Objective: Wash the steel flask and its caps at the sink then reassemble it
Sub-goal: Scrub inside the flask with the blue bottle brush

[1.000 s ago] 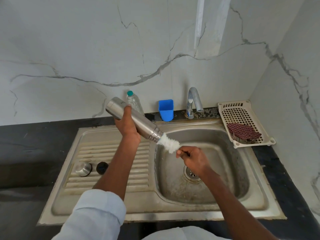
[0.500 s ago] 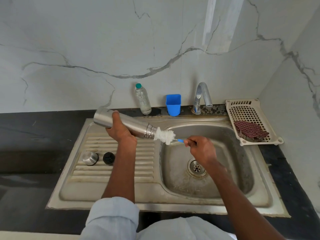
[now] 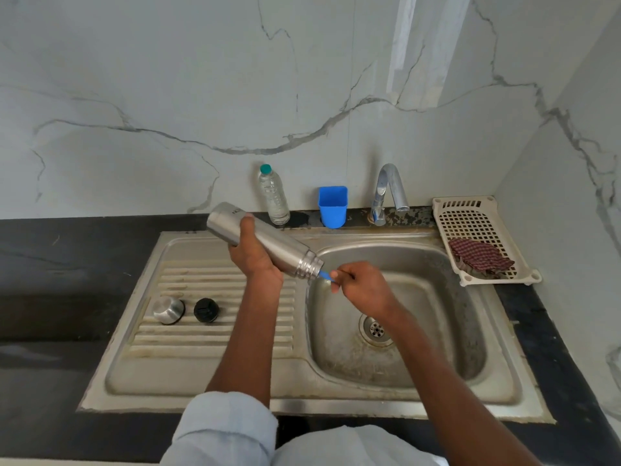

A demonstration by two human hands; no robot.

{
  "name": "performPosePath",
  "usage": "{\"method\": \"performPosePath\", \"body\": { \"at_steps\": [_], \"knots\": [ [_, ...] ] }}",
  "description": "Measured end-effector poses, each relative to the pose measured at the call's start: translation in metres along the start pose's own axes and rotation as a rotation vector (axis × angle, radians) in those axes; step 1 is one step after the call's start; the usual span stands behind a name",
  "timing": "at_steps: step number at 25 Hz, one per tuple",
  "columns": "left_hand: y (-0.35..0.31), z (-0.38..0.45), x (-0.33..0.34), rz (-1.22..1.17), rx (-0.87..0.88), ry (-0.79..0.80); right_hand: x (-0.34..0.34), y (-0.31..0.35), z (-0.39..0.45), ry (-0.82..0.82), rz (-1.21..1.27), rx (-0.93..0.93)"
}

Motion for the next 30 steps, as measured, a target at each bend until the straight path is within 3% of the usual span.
{"method": "performPosePath", "body": {
  "at_steps": [7,12,15,20,25,30],
  "knots": [
    [-0.025,0.03,-0.009,-0.134,0.024,-0.002,-0.025,-0.029,-0.016,0.159,0.212,0.13],
    [-0.03,0.027,0.011,-0.186,0.054,0.009,-0.011,-0.011,0.004,-0.095,0.083,-0.04],
    [-0.042,0.027,0.018,-0.178,0.116,0.045,-0.016,-0.014,0.005,-0.145,-0.075,-0.158],
    [-0.024,0.021,0.005,-0.162,0.068,-0.015,-0.013,-0.025,0.004,-0.054,-0.089,-0.016],
    [-0.02,0.019,0.004,-0.182,0.041,0.048,-0.026,-0.04,0.001,0.021,0.117,0.061],
    [-0.006,0.007,0.01,-0.117,0.036,0.067,-0.012,0.004,0.014,0.056,-0.206,-0.136]
  ]
}}
Point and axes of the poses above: each hand's wrist, its own z-axis towards the middle knuckle, its own x-axis out of the palm, y = z × x, the point moved 4 cm from there along z, towards the middle knuckle, and after that the axes turned 13 degrees about -y, right-handed, at the moved point
